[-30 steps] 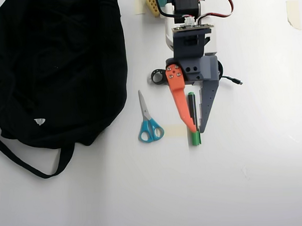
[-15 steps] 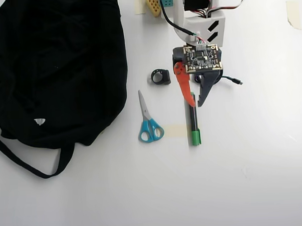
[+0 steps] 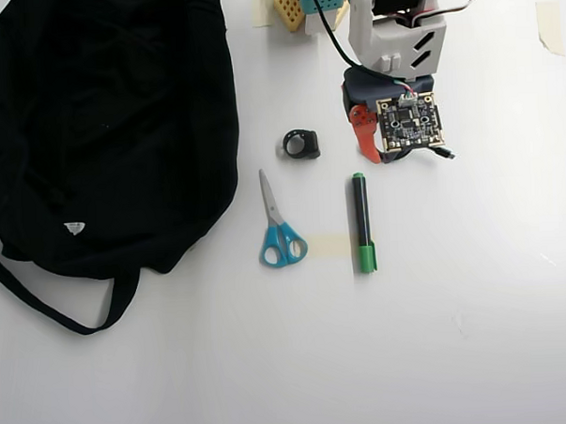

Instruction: Put the green marker into the black bag

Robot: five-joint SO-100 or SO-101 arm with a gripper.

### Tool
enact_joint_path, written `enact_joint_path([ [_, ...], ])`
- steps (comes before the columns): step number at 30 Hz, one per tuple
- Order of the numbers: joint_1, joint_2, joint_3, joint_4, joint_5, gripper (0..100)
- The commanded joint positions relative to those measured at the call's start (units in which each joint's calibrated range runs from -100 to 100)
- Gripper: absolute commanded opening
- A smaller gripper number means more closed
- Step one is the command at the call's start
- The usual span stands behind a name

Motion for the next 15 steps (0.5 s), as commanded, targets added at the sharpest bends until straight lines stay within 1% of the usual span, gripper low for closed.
enact_joint_path([
  [1,-0.2,-1.8,-2.4,0.4,-0.2,2],
  [15,-1.3,-1.4,-2.0,4.4,-0.1,2],
])
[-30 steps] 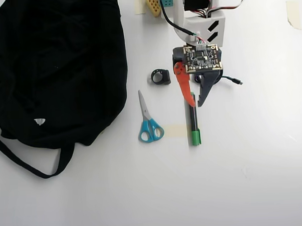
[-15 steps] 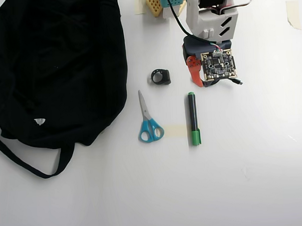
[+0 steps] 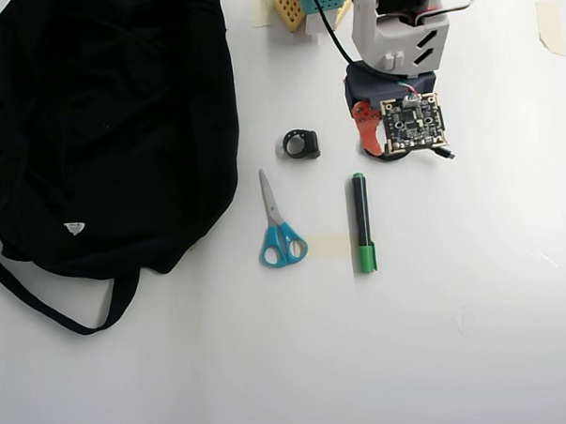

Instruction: Put the green marker into the black bag

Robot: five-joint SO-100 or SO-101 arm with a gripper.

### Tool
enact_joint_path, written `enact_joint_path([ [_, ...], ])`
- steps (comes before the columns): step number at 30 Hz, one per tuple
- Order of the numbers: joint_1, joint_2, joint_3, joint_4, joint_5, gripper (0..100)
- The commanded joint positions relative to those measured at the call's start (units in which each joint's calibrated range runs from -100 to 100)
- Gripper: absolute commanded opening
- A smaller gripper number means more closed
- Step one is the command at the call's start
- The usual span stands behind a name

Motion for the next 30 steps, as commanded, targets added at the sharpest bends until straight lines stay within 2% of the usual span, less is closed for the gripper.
enact_joint_path([
  [1,0.0,-1.1,-2.3,0.4,-0.2,2],
  [15,0.0,0.3,-2.4,3.3,-0.4,3],
  [22,-0.1,7.3,-8.6,4.5,-2.5,17],
  [30,0.0,15.9,-20.0,4.8,-2.6,19],
])
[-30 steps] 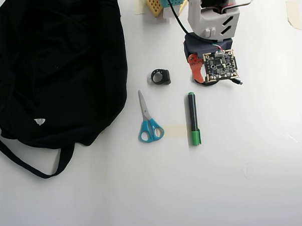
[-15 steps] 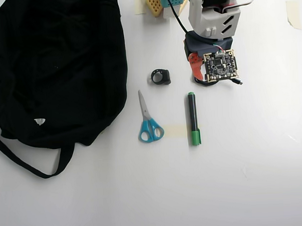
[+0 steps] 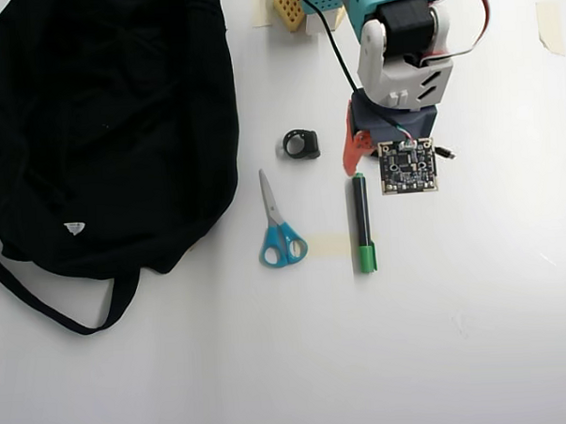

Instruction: Put the green marker into the black bag

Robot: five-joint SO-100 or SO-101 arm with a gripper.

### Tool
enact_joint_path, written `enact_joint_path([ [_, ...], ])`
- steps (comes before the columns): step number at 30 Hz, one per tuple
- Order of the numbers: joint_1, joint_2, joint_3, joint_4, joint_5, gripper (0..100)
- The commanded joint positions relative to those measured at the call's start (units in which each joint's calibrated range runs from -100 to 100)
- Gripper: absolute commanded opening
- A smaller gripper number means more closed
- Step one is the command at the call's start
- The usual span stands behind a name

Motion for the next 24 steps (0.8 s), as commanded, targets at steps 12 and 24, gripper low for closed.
enact_joint_path([
  [12,0.5,5.0,-11.9,1.4,-5.6,31],
  [24,-2.2,5.2,-4.9,5.2,-5.6,36],
])
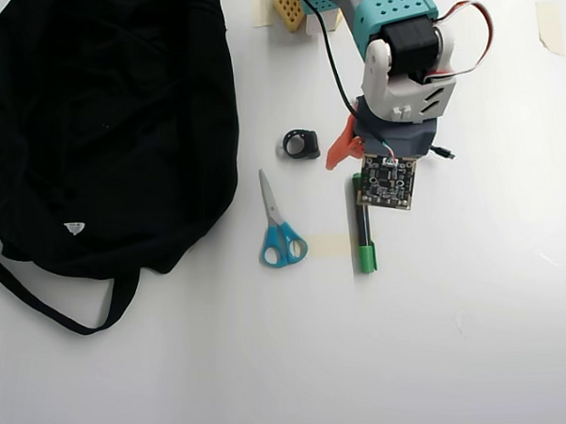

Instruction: Put the green marker into the black bag

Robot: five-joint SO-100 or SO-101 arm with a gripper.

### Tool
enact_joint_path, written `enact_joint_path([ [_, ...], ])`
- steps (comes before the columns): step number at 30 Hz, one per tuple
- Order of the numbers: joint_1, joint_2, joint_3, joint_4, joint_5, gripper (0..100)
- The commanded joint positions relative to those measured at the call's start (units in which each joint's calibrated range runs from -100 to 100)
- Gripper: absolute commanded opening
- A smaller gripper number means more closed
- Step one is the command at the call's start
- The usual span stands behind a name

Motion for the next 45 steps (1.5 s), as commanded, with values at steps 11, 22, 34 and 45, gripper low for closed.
enact_joint_path([
  [11,-1.1,-0.2,5.4,-1.7,8.9,37],
  [22,-1.8,2.4,9.2,-7.8,11.0,37],
  [34,-1.3,12.1,-0.4,-10.2,5.0,37],
  [45,-3.1,15.2,-8.4,-9.4,1.1,38],
])
